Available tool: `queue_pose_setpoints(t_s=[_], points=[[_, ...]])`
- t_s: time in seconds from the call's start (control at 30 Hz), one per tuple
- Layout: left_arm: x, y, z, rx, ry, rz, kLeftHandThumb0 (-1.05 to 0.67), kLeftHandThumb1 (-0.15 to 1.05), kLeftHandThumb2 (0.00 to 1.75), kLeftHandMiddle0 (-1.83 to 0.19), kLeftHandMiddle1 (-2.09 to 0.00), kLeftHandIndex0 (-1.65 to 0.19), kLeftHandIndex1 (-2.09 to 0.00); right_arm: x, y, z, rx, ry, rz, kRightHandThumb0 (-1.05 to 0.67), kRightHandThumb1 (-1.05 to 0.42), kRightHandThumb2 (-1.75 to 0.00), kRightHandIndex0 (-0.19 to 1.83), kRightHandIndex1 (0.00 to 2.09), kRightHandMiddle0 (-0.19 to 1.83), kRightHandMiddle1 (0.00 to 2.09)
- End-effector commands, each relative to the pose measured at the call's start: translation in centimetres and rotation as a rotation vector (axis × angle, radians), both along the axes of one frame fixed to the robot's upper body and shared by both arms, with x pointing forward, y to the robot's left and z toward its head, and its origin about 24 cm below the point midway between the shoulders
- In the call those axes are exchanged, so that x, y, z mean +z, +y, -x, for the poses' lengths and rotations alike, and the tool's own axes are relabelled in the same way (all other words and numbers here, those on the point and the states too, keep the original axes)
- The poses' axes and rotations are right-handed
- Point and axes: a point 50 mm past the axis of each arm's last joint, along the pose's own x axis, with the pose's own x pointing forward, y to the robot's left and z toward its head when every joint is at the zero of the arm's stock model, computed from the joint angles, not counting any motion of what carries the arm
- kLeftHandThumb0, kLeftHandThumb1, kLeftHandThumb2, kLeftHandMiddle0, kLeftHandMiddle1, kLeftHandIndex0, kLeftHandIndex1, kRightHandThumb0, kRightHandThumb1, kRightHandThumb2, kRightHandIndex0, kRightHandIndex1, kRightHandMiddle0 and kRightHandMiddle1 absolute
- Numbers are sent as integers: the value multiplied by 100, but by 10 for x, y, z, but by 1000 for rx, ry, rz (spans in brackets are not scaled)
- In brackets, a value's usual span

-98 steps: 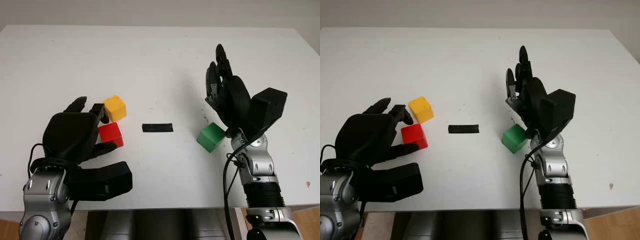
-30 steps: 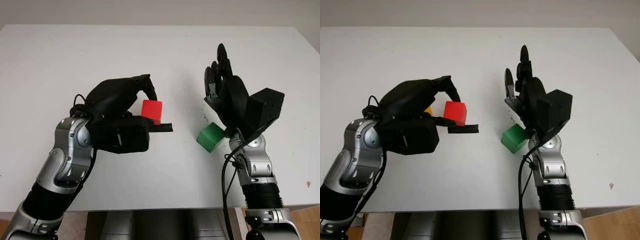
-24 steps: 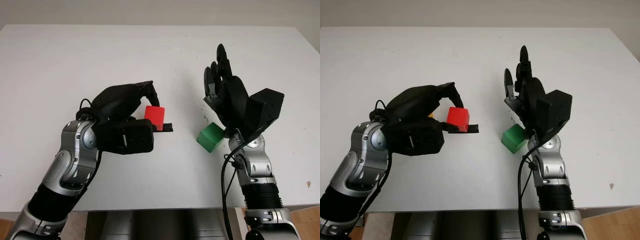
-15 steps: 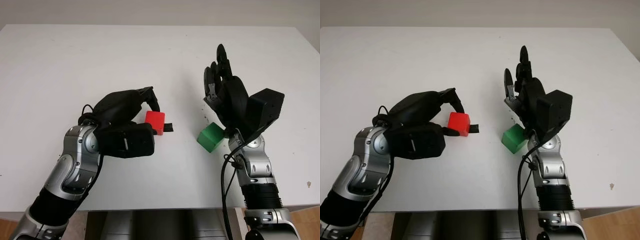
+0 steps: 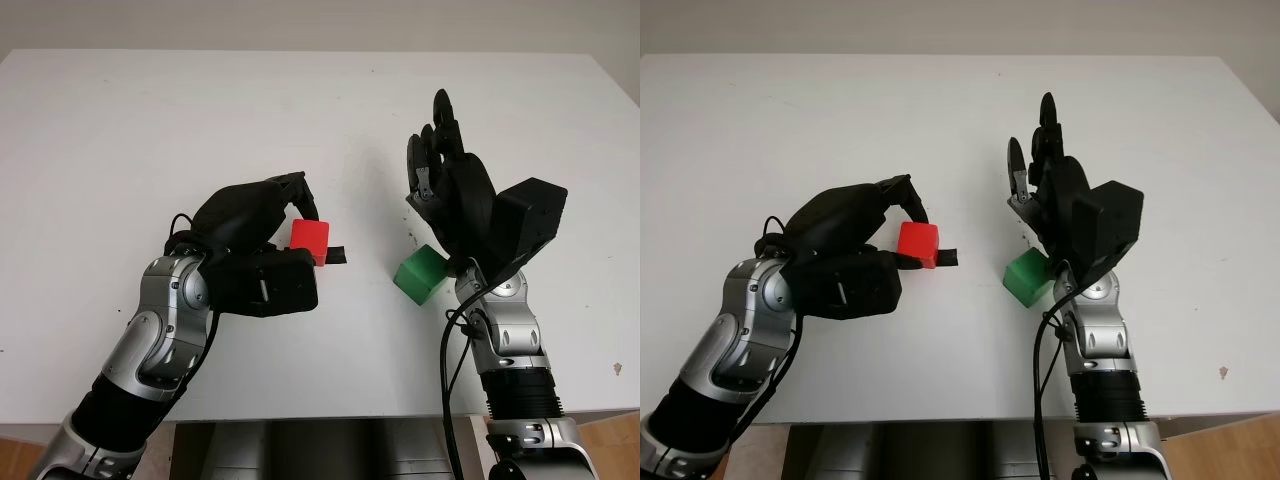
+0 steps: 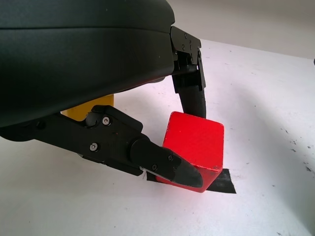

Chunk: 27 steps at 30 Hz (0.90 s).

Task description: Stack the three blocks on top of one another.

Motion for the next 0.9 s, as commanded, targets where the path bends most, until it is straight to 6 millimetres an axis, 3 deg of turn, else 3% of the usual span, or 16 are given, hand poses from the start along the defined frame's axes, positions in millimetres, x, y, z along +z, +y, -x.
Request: queue_pose_setpoints(t_s=[0.0, 0.1, 0.17, 0.23, 0.27, 0.37, 0.5, 0.6, 0.87], points=[[-1, -2, -2, 8, 5, -6, -35, 105, 9, -15, -5, -17, -185, 3, -1, 2, -2, -22, -4, -61, -105, -64, -19, 0, -19, 0], [-1, -3, -3, 13, 12, 0, -37, 105, 8, -15, -5, -18, -178, 2, -1, 2, -7, -22, -2, -62, -105, -64, -19, 0, -19, 0], [-1, -3, -3, 11, 14, 1, -41, 104, 6, -12, -5, -21, -153, 3, -2, 2, -9, -20, -4, -61, -105, -64, -19, 0, -19, 0], [0, -4, -3, 0, 19, -8, -46, 103, 5, -10, -4, -16, -142, 3, -2, 3, -6, -19, -1, -61, -105, -64, -19, 0, -19, 0], [0, -4, -3, -7, 26, -12, -49, 103, 5, -7, -4, -11, -130, 3, -2, 2, -6, -19, 0, -61, -105, -64, -19, 0, -19, 0], [1, -4, -1, -30, 50, -19, -60, 103, 5, 3, -5, -12, -67, 3, -2, 2, -6, -19, 2, -61, -105, -64, -19, 0, -19, 0], [3, -3, 1, -65, 61, 5, -69, 102, 5, 9, -4, -6, -25, 3, -2, 2, -4, -27, 9, -62, -105, -64, -19, 0, -19, 0], [5, -3, 4, -83, 56, 14, -74, 102, 5, 16, -3, 6, -10, 3, -2, 1, -3, -26, 7, -61, -105, -64, -19, 0, -19, 0], [9, -1, 9, -93, 50, 39, -81, 103, 6, 19, 0, 19, -1, 3, -2, 1, -4, -26, 1, -61, -105, -64, -19, 0, -19, 0]])
